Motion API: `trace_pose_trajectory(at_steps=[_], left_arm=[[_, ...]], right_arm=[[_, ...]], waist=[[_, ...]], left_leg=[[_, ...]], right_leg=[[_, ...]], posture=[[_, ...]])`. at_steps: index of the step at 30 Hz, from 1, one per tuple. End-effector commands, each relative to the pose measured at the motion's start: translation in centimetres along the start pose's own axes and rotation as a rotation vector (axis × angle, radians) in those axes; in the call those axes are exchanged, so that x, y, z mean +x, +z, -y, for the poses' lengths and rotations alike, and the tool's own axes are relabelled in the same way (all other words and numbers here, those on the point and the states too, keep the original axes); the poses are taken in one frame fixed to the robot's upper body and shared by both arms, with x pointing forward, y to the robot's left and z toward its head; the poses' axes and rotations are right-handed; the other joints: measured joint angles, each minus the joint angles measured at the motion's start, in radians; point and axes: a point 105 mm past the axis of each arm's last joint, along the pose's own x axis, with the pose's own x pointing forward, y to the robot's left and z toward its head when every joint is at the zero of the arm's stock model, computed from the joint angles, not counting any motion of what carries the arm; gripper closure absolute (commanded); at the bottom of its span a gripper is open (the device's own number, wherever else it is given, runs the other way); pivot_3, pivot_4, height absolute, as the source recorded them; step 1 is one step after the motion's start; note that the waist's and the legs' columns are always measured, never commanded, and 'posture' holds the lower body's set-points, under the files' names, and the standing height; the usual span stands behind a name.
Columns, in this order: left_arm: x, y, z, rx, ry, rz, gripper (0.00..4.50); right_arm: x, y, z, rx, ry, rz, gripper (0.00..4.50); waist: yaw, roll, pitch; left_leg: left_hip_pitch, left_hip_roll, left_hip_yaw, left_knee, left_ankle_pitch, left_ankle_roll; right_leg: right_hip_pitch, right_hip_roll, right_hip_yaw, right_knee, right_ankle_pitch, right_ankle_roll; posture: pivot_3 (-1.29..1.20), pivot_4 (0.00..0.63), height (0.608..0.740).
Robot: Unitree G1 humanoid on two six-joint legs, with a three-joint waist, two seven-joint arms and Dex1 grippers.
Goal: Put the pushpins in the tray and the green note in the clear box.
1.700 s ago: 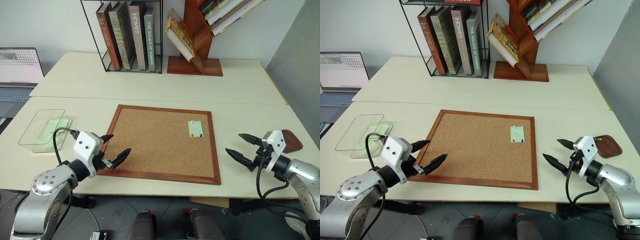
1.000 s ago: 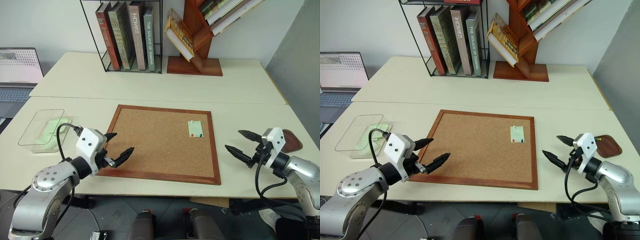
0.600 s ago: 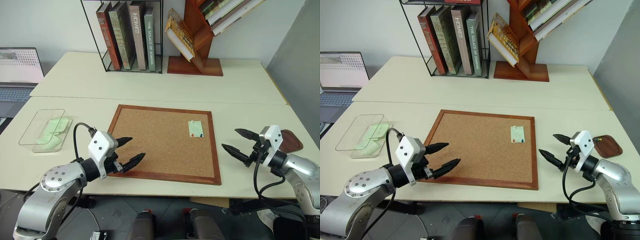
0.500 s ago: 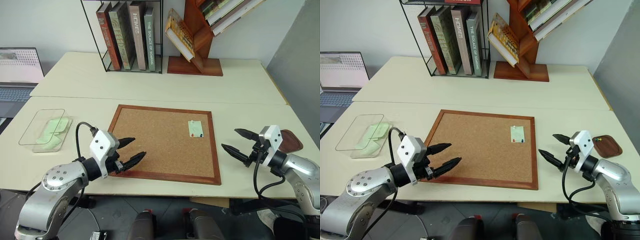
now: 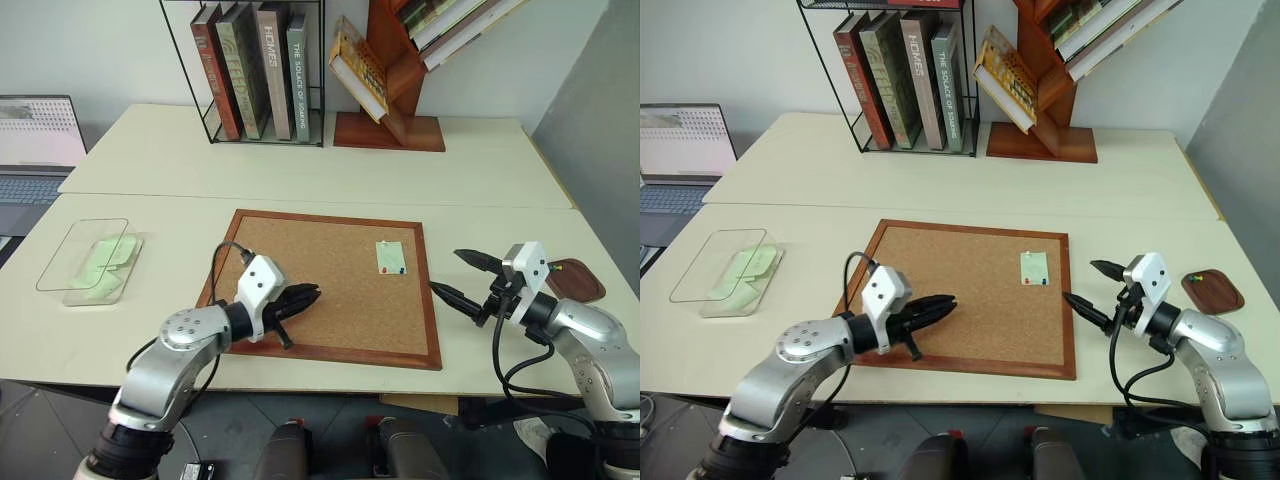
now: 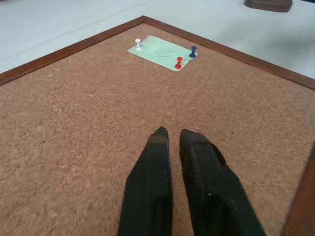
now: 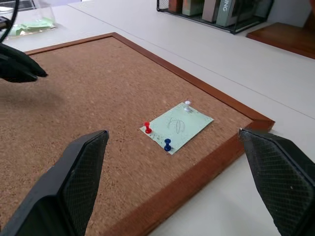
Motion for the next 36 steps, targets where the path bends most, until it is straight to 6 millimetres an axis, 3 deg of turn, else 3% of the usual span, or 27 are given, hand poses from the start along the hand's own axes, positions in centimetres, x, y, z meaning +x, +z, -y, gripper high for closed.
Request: trace_pose_trajectory(at_steps=[1,7,13,22,29,36], left_arm=[[1.2,0.5,-0.2,0.013,-0.003,0.045,4.47],[3.0,-0.7,-0.4,-0.012,-0.011,0.041,4.47],[3.1,-3.0,-0.1,-0.021,-0.031,-0.025,4.47],[2.9,-3.4,0.3,-0.013,-0.038,-0.036,4.47],[2.8,-3.5,0.5,-0.011,-0.038,-0.039,4.47],[2.6,-3.6,0.9,-0.015,-0.035,-0.045,4.50]], right_arm=[[0.8,0.6,0.5,-0.037,0.012,0.000,0.00],[3.2,0.7,0.6,-0.016,0.026,0.000,0.00],[6.4,1.3,1.3,0.015,0.034,-0.005,0.00],[10.0,0.0,3.1,-0.020,0.017,-0.117,0.00],[11.9,-0.9,3.5,-0.041,0.015,-0.146,0.00],[13.0,-1.3,4.2,-0.061,-0.032,-0.150,1.29]], waist=[[0.000,0.000,0.000],[-0.001,0.000,0.000],[-0.002,0.001,0.000],[-0.002,0.002,-0.001],[-0.003,0.002,-0.001],[-0.004,0.003,-0.001]], left_leg=[[0.000,0.000,0.000,0.000,0.000,0.000],[0.001,0.000,0.000,0.000,0.000,0.000],[0.000,0.000,0.000,0.000,0.000,0.000],[0.001,0.000,0.001,0.000,0.000,0.000],[0.001,0.000,0.001,0.000,0.000,0.000],[0.001,0.000,0.001,0.000,0.000,0.000]], right_leg=[[0.000,0.000,0.000,0.000,0.000,0.000],[0.000,0.000,0.000,0.001,0.000,0.000],[0.000,0.000,0.000,0.002,0.000,0.000],[0.000,0.000,0.000,0.002,0.001,0.000],[0.000,0.000,0.001,0.002,0.001,0.000],[0.000,-0.001,0.001,0.002,0.001,0.000]], posture=[[0.00,0.150,0.740],[0.00,0.150,0.740],[0.00,0.150,0.740],[0.00,0.150,0.740],[0.00,0.150,0.740],[0.00,0.150,0.740]])
